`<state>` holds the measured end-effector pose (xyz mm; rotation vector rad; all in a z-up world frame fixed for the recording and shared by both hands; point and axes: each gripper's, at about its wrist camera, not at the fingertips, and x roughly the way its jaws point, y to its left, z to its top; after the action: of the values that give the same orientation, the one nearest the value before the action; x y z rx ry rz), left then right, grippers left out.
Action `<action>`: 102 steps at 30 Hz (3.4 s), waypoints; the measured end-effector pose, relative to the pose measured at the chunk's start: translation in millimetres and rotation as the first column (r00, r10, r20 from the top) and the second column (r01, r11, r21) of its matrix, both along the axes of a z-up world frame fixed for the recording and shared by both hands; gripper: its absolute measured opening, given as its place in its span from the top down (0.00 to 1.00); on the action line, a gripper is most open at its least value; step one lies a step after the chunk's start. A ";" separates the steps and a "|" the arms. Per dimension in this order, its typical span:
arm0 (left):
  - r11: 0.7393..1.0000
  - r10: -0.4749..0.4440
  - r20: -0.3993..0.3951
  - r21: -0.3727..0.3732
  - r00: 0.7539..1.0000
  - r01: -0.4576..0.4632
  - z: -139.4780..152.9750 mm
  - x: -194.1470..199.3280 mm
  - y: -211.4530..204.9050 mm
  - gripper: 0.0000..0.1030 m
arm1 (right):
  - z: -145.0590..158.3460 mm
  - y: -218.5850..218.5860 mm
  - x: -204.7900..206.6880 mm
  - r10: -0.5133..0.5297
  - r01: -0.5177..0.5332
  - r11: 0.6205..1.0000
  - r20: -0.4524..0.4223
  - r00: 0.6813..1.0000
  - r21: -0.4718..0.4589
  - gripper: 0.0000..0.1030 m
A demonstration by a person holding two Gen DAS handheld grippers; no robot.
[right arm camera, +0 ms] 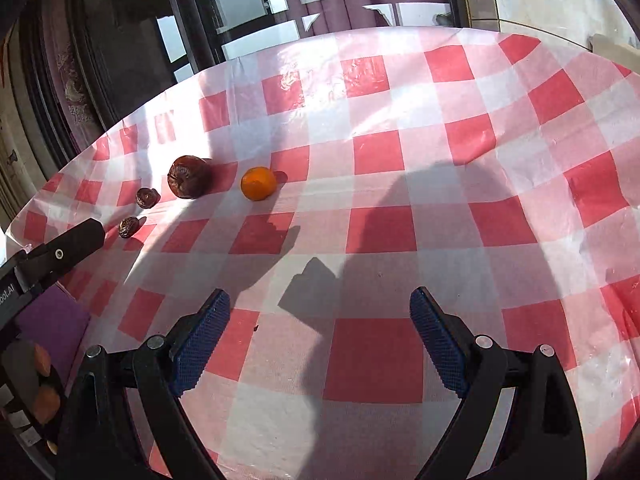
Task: Organize fruits
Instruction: 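Move both open grippers back over the remaining fruits on the table, then grasp the small tangerine with the right gripper while the left gripper grasps the shriveled brown fruit, then carry the tangerine and the shriveled brown fruit over the white box with both grippers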
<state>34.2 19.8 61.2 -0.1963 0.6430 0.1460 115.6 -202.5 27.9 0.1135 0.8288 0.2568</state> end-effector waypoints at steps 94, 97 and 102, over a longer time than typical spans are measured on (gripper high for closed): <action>0.997 0.039 -0.102 -0.061 0.994 -0.046 -8.6 -20.3 6.7 0.38 | -19.8 67.8 50.9 0.124 -0.114 0.990 -0.139 0.983 0.077 0.61; 0.999 0.002 -0.095 -0.054 0.996 -0.007 -1.1 -42.1 0.9 0.38 | -13.9 62.7 15.4 0.122 -0.109 0.989 -0.146 0.982 0.095 0.61; 0.998 -0.040 -0.073 -0.049 0.997 0.036 29.1 -71.7 4.5 0.38 | -7.3 64.3 -29.7 0.144 -0.133 0.988 -0.156 0.977 0.078 0.61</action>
<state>-37.6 24.3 90.4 -0.2249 0.7242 0.1021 85.9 -138.2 20.7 0.1411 0.9913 0.4109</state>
